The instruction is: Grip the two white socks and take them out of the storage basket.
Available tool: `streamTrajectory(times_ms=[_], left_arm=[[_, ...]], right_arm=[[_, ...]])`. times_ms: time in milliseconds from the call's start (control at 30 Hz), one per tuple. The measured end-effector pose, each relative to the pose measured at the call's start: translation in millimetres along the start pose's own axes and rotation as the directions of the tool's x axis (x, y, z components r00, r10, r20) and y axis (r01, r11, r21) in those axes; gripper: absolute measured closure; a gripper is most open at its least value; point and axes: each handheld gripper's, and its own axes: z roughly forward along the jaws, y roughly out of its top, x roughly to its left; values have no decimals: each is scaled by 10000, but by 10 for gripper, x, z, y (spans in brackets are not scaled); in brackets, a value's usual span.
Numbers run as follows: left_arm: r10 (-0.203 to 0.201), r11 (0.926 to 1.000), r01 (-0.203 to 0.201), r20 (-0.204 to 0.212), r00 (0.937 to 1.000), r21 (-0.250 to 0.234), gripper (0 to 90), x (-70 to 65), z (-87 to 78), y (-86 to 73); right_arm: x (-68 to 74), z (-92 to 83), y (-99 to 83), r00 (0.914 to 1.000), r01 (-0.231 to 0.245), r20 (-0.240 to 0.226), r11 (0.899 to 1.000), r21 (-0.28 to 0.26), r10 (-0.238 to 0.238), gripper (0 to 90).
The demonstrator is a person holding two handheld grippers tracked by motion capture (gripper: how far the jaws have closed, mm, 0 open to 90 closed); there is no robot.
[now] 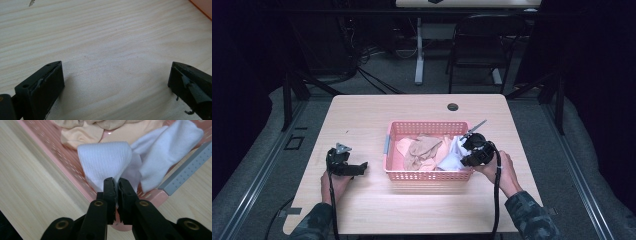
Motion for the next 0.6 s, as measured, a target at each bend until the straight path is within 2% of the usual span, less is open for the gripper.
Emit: streamTrajectory(times_ms=[133, 433, 500, 600], left_arm=[[-10, 10000, 10, 5, 10000, 14, 3, -1, -1, 0], [-12, 10000, 12, 1, 10000, 6, 3, -2, -1, -1], [-6, 10000, 6, 1, 10000, -6, 4, -2, -1, -1], [-11, 10000, 11, 2, 10000, 8, 4, -2, -1, -1]], right_arm=[[24, -43, 12, 9999, -15, -135, 9993, -380, 9, 878], [52, -141, 42, 9998, 76, -164, 9976, -681, -87, 880], [55, -167, 53, 9997, -37, -236, 9958, -919, 15, 881], [52, -222, 79, 9997, 99, -198, 9950, -995, -119, 881]])
